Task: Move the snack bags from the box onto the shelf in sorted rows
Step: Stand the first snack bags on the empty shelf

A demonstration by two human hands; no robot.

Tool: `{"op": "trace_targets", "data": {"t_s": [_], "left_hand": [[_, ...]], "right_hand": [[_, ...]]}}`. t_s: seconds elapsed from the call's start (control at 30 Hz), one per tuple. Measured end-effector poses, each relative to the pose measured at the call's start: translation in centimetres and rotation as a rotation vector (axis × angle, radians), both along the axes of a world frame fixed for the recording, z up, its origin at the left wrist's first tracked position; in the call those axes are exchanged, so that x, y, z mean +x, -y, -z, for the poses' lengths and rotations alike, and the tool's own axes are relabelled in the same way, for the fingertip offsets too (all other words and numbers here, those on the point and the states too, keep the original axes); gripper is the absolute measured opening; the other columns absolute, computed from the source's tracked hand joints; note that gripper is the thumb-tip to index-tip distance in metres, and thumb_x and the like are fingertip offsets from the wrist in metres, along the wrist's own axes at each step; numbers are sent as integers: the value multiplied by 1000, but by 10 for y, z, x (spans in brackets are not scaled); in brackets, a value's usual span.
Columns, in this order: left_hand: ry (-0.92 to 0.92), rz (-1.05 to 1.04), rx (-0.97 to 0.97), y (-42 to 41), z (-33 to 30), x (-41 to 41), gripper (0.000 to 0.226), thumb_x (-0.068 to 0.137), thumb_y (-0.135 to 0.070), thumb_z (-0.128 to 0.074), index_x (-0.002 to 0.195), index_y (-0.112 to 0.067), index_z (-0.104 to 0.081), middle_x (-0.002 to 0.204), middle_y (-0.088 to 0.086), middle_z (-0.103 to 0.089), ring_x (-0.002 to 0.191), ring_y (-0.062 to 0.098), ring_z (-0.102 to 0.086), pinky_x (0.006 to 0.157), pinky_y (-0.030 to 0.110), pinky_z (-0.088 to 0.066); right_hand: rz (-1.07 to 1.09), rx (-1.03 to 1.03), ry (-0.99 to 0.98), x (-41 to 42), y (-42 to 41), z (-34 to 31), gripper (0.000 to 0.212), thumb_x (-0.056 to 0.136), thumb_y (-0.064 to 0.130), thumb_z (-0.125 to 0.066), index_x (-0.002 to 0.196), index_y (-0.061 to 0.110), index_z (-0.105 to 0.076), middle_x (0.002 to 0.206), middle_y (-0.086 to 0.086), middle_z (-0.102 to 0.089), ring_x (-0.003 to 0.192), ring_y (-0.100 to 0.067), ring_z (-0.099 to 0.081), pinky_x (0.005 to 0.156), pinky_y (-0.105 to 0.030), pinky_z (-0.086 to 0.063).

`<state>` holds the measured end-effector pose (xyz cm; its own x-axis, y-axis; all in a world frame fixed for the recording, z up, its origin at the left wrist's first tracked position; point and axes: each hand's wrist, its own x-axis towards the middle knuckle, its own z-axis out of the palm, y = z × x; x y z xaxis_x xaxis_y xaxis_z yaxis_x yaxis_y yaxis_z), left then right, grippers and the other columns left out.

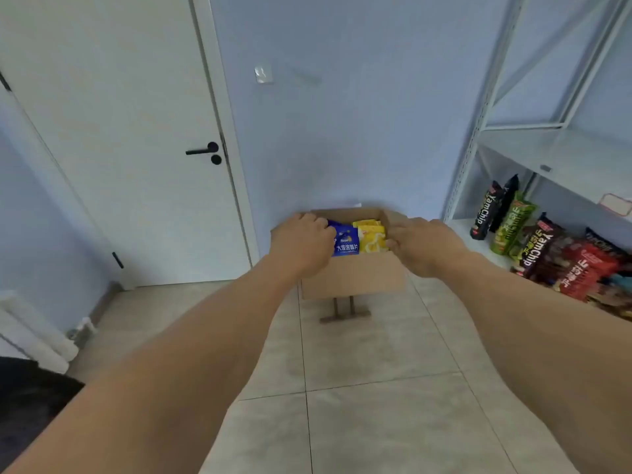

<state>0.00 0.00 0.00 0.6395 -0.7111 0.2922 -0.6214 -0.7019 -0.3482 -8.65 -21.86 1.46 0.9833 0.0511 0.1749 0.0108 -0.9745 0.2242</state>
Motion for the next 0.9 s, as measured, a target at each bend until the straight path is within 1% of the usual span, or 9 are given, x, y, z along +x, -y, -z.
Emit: {"op": "trace_targets", "data": {"t_s": [0.03, 0.17, 0.33, 0.5, 0.6, 0.67, 0.77, 0.83, 0.9], "left_hand": [[-24, -25, 51, 0, 7, 1, 34, 105, -35, -38, 123, -19, -62, 121, 1, -65, 110, 22, -58, 92, 36, -42], [-85, 8, 60, 1, 45, 17, 35, 105, -31, -34, 119, -19, -64, 117, 1, -66, 104, 22, -60, 88, 37, -44], [-133, 22, 68, 21, 74, 62, 35, 105, -33, -35, 122, -19, -62, 122, 1, -64, 108, 22, -58, 89, 36, -45], [-203, 32, 91, 61, 110, 131, 34, 105, -32, -35, 119, -18, -62, 120, 2, -65, 107, 23, -58, 92, 39, -46], [-238, 20, 98, 95, 133, 181, 34, 104, -32, -36, 121, -19, -62, 123, 1, -64, 109, 22, -58, 92, 37, -45], [-290, 10, 90, 117, 143, 215, 35, 104, -32, -36, 125, -19, -61, 127, 1, -63, 114, 22, -57, 95, 37, -44], [-367, -45, 69, 147, 159, 266, 37, 104, -34, -35, 127, -20, -60, 130, 0, -61, 119, 22, -55, 96, 37, -42], [-447, -98, 34, 166, 171, 301, 37, 103, -38, -36, 127, -22, -60, 129, -1, -61, 120, 21, -55, 96, 37, -43], [-555, -155, -12, 182, 185, 333, 39, 102, -43, -40, 128, -23, -59, 130, -1, -60, 121, 21, -55, 94, 38, -46]], "right_hand": [[28, -37, -78, 0, -6, 7, 37, 108, 29, -31, 127, 16, -60, 132, -5, -58, 119, -25, -53, 89, -35, -39], [52, -47, -228, 16, -12, 42, 35, 108, 25, -32, 130, 17, -58, 135, -3, -53, 122, -24, -51, 98, -41, -44], [135, 82, -212, 69, 17, 75, 40, 107, 36, -29, 123, 14, -58, 128, -5, -60, 114, -26, -57, 94, -42, -50], [146, 111, -255, 148, 59, 115, 41, 106, 36, -28, 120, 15, -60, 123, -6, -62, 110, -27, -58, 94, -44, -50], [139, 125, -288, 204, 90, 138, 39, 106, 34, -30, 128, 17, -57, 129, -4, -59, 118, -26, -55, 97, -45, -48], [142, 147, -321, 243, 111, 148, 36, 106, 31, -34, 132, 19, -56, 131, -2, -58, 120, -25, -54, 97, -43, -48], [175, 218, -363, 301, 146, 166, 29, 104, 31, -39, 123, 20, -58, 125, -3, -61, 115, -26, -55, 96, -44, -49], [199, 257, -385, 339, 166, 175, 27, 103, 31, -41, 119, 19, -59, 123, -5, -61, 113, -27, -56, 96, -47, -48], [213, 310, -413, 372, 181, 182, 30, 104, 33, -40, 122, 18, -59, 126, -5, -60, 115, -28, -56, 98, -47, -47]]}}
